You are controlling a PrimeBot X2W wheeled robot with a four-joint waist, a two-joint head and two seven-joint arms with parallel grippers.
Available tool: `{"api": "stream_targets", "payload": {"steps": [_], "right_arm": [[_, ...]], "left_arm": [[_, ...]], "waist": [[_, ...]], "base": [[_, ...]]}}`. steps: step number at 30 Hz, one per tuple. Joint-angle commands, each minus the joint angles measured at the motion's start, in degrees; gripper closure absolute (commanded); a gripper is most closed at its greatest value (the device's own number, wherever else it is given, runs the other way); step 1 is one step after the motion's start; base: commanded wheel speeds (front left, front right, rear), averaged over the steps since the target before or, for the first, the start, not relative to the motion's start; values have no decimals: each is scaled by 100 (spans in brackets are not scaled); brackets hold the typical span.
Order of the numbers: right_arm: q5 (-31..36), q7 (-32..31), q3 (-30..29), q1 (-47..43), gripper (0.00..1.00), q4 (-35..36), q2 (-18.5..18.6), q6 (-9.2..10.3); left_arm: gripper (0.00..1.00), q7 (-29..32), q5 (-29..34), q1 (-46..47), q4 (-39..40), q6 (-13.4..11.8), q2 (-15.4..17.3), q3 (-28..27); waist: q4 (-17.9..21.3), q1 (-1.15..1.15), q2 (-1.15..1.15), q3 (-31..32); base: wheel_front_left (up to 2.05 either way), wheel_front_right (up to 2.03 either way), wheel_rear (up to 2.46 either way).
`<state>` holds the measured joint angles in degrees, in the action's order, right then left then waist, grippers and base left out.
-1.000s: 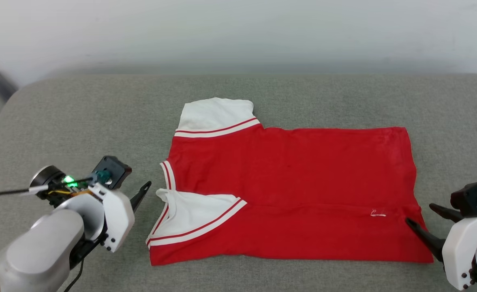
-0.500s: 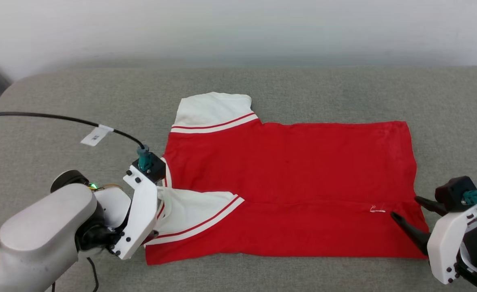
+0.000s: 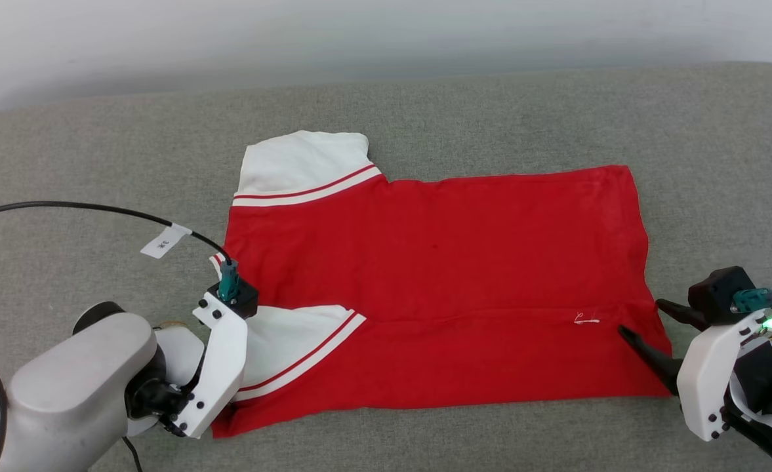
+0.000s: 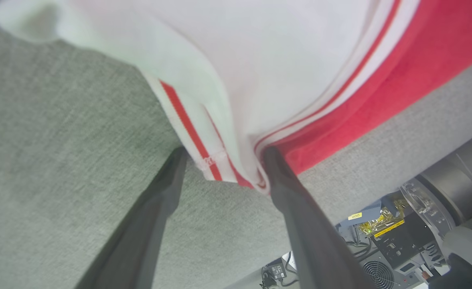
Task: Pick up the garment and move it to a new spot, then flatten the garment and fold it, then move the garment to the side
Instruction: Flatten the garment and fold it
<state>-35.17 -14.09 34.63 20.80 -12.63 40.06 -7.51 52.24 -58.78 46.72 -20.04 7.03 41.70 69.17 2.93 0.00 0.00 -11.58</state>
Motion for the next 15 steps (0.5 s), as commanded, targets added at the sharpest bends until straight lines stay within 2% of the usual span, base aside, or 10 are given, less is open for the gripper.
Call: {"api": "stream_targets", "payload": {"steps": [1,2,9,12,15], "right_arm": [[-24,31,8,62,0,-18,17,4],[-43,26,2,75,0,-25,41,4],[-120,-314,33,320,0,174,410,4],[-220,-795,172,509,0,404,721,4],[-461,-1567,388,657,0,647,1073,4]], "left_arm": [[68,-87,4,-242,-74,3,-110,110],[100,-114,-35,-263,-78,12,-121,116],[100,-360,-87,-211,68,32,-48,151],[100,-471,-146,-158,261,36,38,172],[100,-524,-114,-78,505,33,156,222]], "waist": [[2,0,0,24],[-5,0,0,49],[-87,0,0,312],[-120,0,0,384],[-150,0,0,413]], "base": [[0,0,0],[0,0,0],[0,0,0],[0,0,0],[0,0,0]]}}
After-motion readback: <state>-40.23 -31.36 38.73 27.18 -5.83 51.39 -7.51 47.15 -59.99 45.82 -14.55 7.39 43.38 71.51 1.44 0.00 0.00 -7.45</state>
